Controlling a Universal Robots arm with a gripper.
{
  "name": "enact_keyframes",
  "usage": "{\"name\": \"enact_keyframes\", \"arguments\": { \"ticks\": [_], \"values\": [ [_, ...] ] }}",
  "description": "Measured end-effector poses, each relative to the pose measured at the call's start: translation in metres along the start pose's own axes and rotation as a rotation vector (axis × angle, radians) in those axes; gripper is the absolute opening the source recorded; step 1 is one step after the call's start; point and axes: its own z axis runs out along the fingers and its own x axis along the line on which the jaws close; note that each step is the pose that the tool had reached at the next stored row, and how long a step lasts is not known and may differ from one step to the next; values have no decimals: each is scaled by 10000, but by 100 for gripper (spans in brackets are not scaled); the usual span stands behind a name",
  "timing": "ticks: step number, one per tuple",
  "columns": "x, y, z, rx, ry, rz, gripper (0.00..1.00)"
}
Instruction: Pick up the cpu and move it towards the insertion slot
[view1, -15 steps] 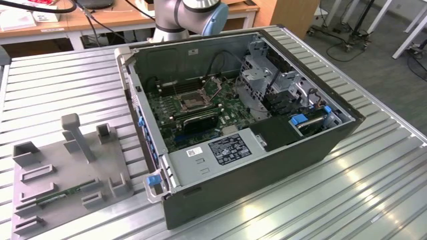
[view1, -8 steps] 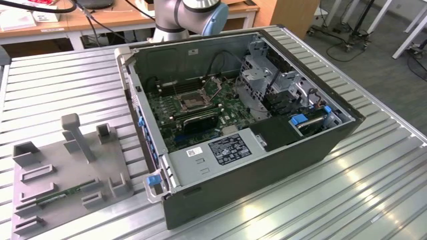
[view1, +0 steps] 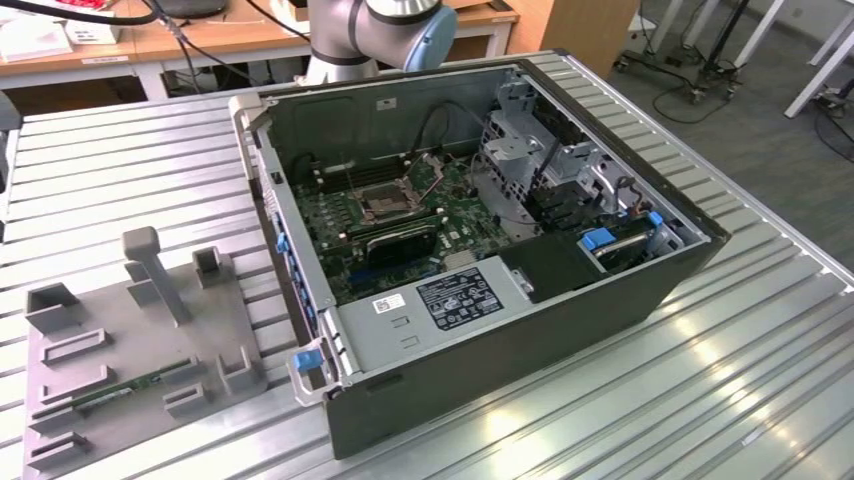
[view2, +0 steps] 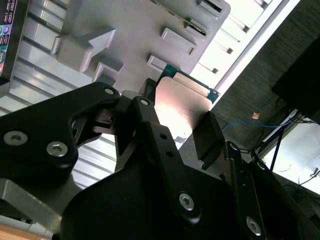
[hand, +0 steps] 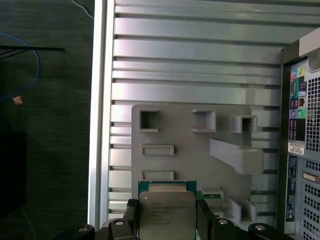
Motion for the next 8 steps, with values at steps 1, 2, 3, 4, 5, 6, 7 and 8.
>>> {"name": "enact_keyframes", "arguments": {
  "ticks": [1,2,3,4,5,6,7,8],
  "values": [
    [0,0,0,0,0,1,54],
    [-2,0,-1,1,1,0,54],
    [-3,0,0,0,1,0,54],
    [-4,0,0,0,1,0,54],
    [-6,0,0,0,0,0,54],
    [-9,0,0,0,0,-1,54],
    [-12,-1,0,0,1,0,54],
    [-16,-1,0,1,1,-1,54]
  ]
}}
